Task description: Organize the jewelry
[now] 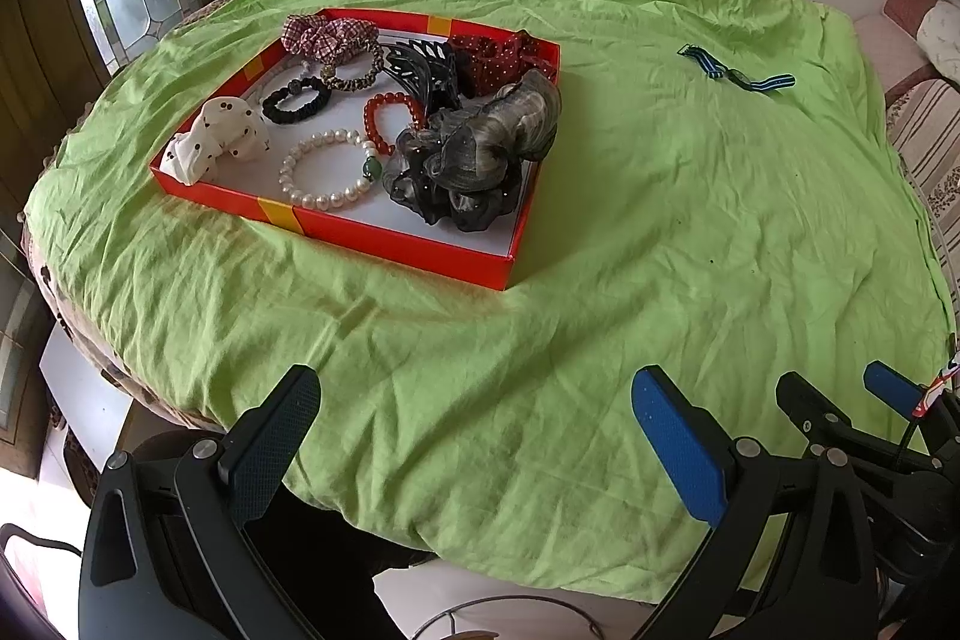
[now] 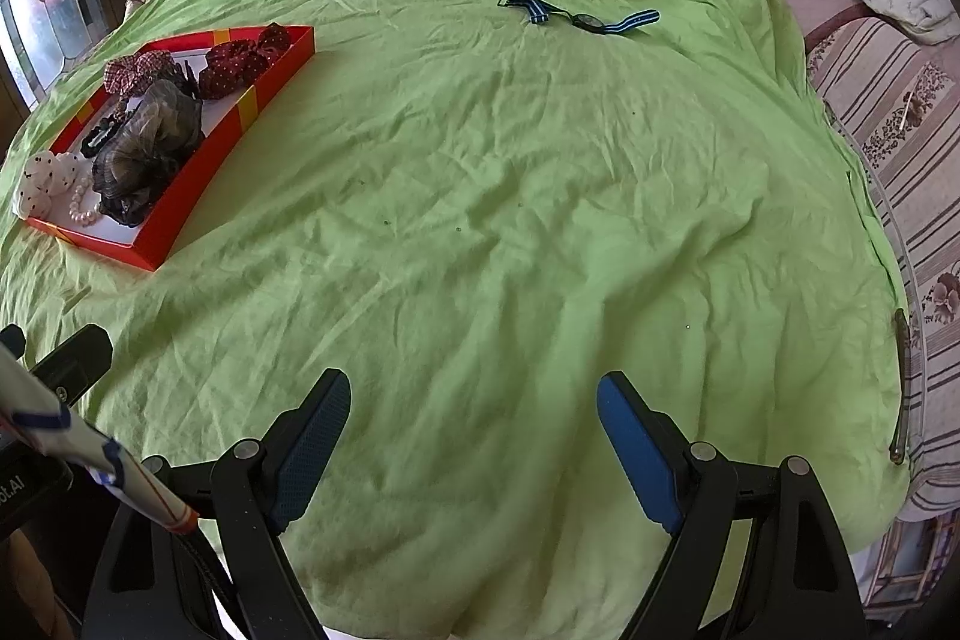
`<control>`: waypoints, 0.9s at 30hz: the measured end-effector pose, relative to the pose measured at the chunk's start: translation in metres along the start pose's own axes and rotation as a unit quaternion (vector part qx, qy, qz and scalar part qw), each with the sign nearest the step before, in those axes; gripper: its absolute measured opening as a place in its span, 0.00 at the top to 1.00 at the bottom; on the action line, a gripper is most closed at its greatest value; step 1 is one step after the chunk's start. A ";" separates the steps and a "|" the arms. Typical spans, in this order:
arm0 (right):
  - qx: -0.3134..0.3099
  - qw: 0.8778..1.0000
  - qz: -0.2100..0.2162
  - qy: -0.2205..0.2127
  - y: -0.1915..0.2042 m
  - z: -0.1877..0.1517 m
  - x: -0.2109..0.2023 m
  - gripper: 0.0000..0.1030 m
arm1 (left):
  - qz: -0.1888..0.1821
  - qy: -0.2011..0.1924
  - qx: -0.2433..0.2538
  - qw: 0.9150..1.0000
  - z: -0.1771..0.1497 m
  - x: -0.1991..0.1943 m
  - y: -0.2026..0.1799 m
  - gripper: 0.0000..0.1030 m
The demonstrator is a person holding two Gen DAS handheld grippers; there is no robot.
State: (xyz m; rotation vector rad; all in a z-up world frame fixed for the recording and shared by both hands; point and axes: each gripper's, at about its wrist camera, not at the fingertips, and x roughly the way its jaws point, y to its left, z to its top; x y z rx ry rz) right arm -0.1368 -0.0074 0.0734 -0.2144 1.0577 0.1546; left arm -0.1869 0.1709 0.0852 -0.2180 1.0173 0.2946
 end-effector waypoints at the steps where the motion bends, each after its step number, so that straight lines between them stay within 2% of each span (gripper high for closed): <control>1: 0.000 1.000 0.000 0.000 0.000 0.000 0.000 0.15 | 0.000 0.000 0.000 1.000 0.000 0.000 0.000 0.00; 17: -0.001 1.000 -0.001 0.001 0.002 0.000 0.000 0.15 | 0.000 -0.002 -0.003 1.000 0.001 0.001 0.003 0.00; 27: 0.003 1.000 0.007 -0.004 0.000 0.002 -0.003 0.15 | 0.024 -0.041 -0.008 0.999 0.016 -0.018 0.013 0.00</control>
